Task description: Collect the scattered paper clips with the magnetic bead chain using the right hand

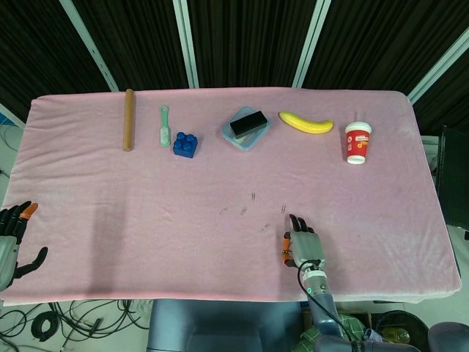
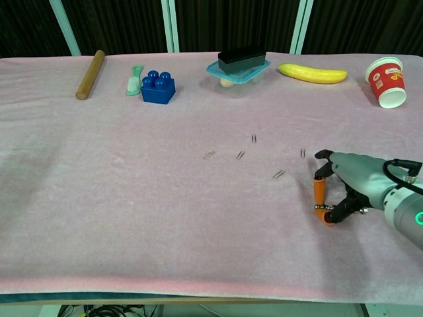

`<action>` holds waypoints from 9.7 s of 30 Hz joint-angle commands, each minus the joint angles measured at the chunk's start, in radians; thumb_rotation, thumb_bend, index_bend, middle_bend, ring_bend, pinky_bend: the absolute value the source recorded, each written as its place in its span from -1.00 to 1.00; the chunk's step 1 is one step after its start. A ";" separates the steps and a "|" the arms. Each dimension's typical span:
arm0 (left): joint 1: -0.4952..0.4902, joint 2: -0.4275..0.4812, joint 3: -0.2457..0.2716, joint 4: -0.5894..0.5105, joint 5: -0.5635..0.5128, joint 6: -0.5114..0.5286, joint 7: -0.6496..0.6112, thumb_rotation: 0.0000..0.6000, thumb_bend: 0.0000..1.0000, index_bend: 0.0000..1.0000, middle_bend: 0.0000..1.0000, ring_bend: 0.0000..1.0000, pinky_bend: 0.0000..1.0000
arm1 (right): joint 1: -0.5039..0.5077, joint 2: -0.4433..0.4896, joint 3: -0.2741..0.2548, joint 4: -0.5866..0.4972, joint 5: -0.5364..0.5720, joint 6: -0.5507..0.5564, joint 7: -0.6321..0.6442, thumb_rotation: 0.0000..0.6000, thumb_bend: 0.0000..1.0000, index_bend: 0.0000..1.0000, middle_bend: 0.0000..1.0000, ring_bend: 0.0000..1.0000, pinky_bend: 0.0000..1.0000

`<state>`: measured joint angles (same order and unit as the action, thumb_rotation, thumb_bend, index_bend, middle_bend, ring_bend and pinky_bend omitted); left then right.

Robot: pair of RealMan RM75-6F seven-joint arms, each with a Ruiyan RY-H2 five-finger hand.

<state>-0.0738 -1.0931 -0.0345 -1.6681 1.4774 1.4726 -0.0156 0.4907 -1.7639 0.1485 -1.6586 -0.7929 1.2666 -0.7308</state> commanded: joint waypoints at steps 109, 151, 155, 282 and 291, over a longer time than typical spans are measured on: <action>-0.002 0.007 0.001 0.000 -0.002 -0.009 -0.018 1.00 -0.31 -0.84 -0.92 -1.00 -1.00 | 0.140 -0.073 0.313 0.224 -0.193 -0.402 1.035 1.00 -0.25 0.21 -1.00 -1.00 -0.60; -0.001 0.000 -0.003 -0.003 -0.012 -0.006 0.002 1.00 -0.31 -0.84 -0.92 -1.00 -1.00 | 0.073 -0.122 0.162 0.449 -0.465 -0.316 1.424 1.00 -0.26 0.26 -1.00 -1.00 -0.66; -0.001 0.001 -0.003 -0.003 -0.012 -0.006 0.001 1.00 -0.31 -0.84 -0.92 -1.00 -1.00 | 0.080 -0.135 0.156 0.469 -0.468 -0.322 1.423 1.00 -0.26 0.26 -1.00 -1.00 -0.66; 0.011 0.008 -0.004 0.021 -0.017 0.001 -0.043 1.00 -0.31 -0.83 -0.92 -1.00 -1.00 | 0.416 -0.435 0.347 0.857 -0.342 -0.461 1.383 1.00 -0.25 0.27 -1.00 -1.00 -0.66; 0.011 0.008 -0.004 0.021 -0.017 0.000 -0.043 1.00 -0.31 -0.83 -0.92 -1.00 -1.00 | 0.391 -0.363 0.348 0.784 -0.385 -0.409 1.398 1.00 -0.26 0.27 -1.00 -1.00 -0.67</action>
<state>-0.0626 -1.0847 -0.0386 -1.6467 1.4599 1.4729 -0.0588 0.8895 -2.1416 0.4944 -0.8610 -1.1718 0.8470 0.6679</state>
